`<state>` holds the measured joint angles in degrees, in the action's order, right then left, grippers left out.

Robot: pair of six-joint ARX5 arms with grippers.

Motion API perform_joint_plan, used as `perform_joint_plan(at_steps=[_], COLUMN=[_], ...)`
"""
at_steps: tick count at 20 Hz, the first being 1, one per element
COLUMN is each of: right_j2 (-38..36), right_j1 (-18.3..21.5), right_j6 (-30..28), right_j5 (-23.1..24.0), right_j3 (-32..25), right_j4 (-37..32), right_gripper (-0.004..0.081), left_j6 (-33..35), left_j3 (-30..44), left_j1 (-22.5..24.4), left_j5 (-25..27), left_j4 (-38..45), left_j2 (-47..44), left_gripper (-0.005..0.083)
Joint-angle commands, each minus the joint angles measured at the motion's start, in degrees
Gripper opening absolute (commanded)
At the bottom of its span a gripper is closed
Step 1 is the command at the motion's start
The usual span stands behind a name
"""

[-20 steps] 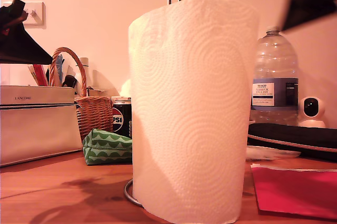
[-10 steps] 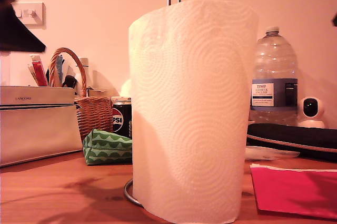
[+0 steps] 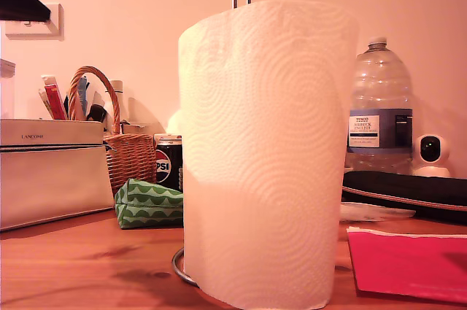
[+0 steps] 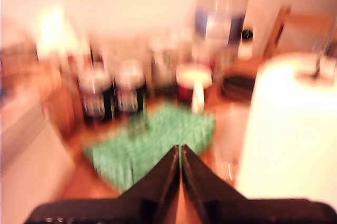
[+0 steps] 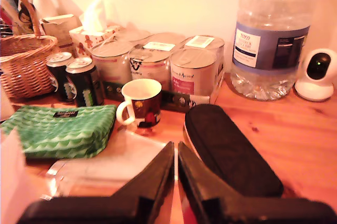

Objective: Insert the paper towel roll into the metallic stand.

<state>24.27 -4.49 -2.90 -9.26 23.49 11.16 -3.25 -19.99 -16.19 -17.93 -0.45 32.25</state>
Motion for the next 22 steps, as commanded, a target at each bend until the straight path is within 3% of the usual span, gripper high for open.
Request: perform_joint_plan(at_steps=[1,8,22], right_j2=[-1.77,-7.80,-7.78], right_j1=[-0.57,-0.92,-0.92], right_j6=[0.09,0.61,0.52], right_j5=[0.87,0.74,0.77], right_j3=[-1.42,-1.40,-1.40], right_j4=[1.03,6.67,23.96], right_gripper=[-0.0011,-0.0011,-0.0011], left_j6=[-0.46,-1.90,-1.92], left_j3=[0.81,0.79,0.79], left_j1=[-1.03,-3.08,-3.08], left_j5=[1.01,2.60,2.56], left_j4=[-0.90,-6.19,-22.03], left_j2=[-2.03,-10.23,-10.16], left_gripper=[-0.0021,-0.0021,-0.0021])
